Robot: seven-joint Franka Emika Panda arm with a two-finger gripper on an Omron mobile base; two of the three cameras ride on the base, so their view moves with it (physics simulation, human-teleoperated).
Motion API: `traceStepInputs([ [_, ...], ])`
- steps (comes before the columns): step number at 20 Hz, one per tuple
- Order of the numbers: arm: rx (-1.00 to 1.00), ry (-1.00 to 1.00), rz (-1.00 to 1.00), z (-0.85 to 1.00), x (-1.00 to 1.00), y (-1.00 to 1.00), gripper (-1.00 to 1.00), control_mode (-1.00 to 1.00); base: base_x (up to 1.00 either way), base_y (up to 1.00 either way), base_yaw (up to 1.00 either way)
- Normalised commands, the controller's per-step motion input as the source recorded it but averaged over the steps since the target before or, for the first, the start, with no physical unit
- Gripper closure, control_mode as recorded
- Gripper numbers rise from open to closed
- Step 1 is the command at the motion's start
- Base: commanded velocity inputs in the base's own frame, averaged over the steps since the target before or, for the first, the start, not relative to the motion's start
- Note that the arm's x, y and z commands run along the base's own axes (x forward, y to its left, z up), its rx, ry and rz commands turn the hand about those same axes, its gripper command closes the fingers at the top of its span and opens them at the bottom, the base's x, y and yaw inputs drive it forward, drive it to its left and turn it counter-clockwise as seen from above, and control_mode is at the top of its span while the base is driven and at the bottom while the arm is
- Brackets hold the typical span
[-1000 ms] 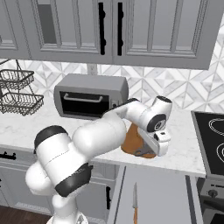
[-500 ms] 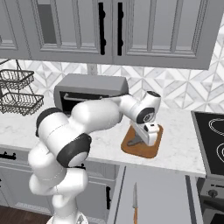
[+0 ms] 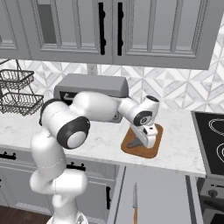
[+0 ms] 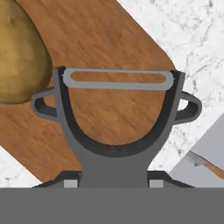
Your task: Place the appropriate cutting tool for cutting the potato skin on the cutting board.
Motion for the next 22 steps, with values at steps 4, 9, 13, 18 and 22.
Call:
traceStepInputs([
  [4, 0.0, 0.0, 0.0, -0.29, 0.24, 0.0, 1.0, -1.0, 0.0, 0.0, 0.0],
  [9, 0.0, 0.0, 0.0, -0.29, 0.25, 0.11, -1.0, -1.0, 0.0, 0.0, 0.0],
  [13, -0.01, 0.0, 0.0, 0.29, -0.33, 0.05, -1.0, -1.0, 0.0, 0.0, 0.0],
  [18, -0.04, 0.0, 0.0, 0.97, -0.98, 0.0, -1.0, -1.0, 0.0, 0.0, 0.0],
  [22, -0.05, -0.04, 0.0, 1.0, -1.0, 0.15, -1.0, -1.0, 0.0, 0.0, 0.0],
])
